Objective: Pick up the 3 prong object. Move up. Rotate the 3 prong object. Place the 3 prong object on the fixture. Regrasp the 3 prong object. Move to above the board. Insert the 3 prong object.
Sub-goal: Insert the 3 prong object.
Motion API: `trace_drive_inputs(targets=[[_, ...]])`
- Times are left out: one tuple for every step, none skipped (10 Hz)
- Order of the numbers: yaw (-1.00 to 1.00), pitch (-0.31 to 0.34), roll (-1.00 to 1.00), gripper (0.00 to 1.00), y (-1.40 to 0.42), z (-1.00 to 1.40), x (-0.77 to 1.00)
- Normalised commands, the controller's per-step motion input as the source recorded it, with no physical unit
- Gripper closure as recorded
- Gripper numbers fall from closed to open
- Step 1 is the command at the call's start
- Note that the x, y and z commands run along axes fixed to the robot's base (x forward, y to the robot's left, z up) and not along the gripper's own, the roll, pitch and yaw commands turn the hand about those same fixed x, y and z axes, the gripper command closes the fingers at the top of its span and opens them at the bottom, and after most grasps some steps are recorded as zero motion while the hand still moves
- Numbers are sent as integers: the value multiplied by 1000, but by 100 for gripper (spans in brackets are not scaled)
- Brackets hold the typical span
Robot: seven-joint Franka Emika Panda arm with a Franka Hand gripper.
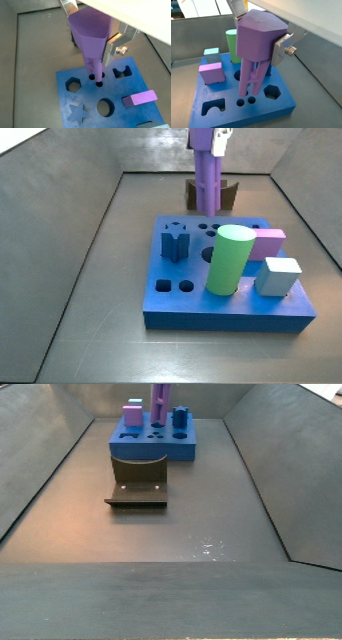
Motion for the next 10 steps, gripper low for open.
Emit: trace_drive_inputs(targets=[[0,0,-23,100,0,-240,149],[0,0,-13,100,0,-200,120],[0,0,-7,100,0,-240,103],[0,0,-41,100,0,-166,54],[0,0,-34,100,0,-174,103],[66,0,-20,100,0,-169,186],[34,0,-43,100,17,-163,191],[34,0,-41,100,0,-223,166],[29,0,-24,100,0,-154,91],[31,0,-23,100,23,-131,40]])
